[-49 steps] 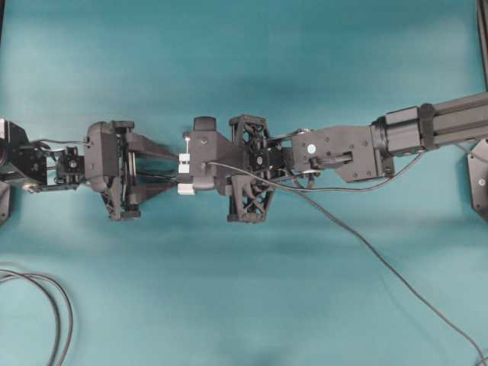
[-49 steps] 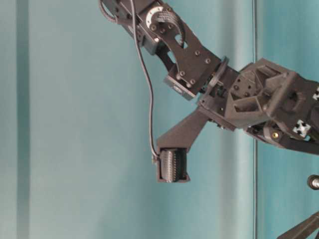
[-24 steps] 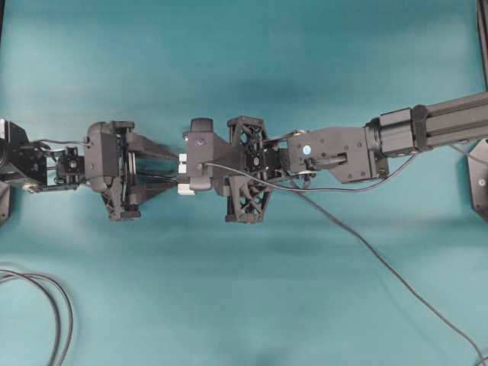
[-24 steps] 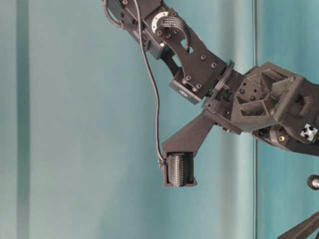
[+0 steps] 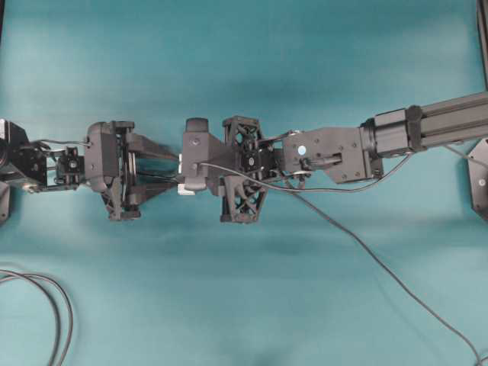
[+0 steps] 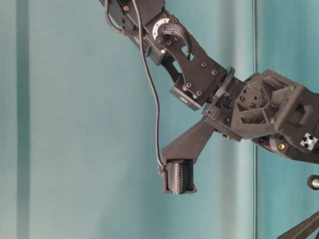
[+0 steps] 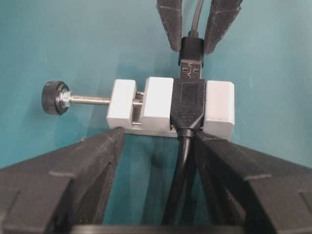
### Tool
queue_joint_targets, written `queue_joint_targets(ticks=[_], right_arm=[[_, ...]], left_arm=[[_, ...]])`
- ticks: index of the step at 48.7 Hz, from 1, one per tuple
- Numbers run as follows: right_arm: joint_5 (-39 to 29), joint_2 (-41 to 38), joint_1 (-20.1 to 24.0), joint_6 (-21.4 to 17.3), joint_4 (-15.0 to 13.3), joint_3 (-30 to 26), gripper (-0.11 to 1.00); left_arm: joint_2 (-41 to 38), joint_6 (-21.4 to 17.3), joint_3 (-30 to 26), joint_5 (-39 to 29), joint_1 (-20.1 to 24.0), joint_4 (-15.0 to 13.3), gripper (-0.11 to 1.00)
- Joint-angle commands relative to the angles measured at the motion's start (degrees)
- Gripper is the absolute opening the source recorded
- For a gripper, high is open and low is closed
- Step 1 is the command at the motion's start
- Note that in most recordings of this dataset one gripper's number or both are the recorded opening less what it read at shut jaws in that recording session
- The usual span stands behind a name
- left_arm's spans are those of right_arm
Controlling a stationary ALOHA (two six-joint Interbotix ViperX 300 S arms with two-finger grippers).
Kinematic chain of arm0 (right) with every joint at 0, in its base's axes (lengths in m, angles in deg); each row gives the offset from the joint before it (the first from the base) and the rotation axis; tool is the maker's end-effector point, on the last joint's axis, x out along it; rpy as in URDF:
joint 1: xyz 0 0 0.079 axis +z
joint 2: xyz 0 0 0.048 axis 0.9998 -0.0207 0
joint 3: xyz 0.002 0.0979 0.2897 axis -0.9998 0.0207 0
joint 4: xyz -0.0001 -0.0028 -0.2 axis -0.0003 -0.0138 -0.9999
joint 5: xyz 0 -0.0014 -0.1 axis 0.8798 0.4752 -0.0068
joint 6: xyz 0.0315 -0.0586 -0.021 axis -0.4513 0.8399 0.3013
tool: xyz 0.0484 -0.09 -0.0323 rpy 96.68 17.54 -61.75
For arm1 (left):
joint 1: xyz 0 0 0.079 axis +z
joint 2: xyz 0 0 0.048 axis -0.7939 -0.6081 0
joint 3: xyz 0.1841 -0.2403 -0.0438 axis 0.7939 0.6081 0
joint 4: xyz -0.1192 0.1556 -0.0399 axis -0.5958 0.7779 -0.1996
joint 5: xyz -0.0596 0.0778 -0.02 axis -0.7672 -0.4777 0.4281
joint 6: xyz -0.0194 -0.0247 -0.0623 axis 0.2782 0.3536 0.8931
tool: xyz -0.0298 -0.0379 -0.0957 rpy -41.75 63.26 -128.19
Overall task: Insert the USB cable into the female connector supported by the left arm.
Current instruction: 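Align the plug tip with the female connector opening, then push the plug leftward into the female connector with the right gripper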
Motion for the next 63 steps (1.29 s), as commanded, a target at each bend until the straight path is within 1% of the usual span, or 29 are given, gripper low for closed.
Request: queue_joint_targets(ticks=[1, 32, 63], right_arm=[[0.18, 1.05, 0.00, 0.00, -0.18, -1.67, 0.22], [0.26, 0.62, 0.09, -1.05, -0.18, -2.46, 0.22], [0.18, 0.44, 0.26, -0.88, -0.18, -3.25, 0.22]], left_arm=[[0.62, -0.88, -0.44, 0.62, 0.00, 0.09, 0.74], [0.53, -0.97, -0.53, 0.62, 0.00, 0.00, 0.74], [0.62, -1.14, -1.41, 0.62, 0.00, 0.09, 0.74]])
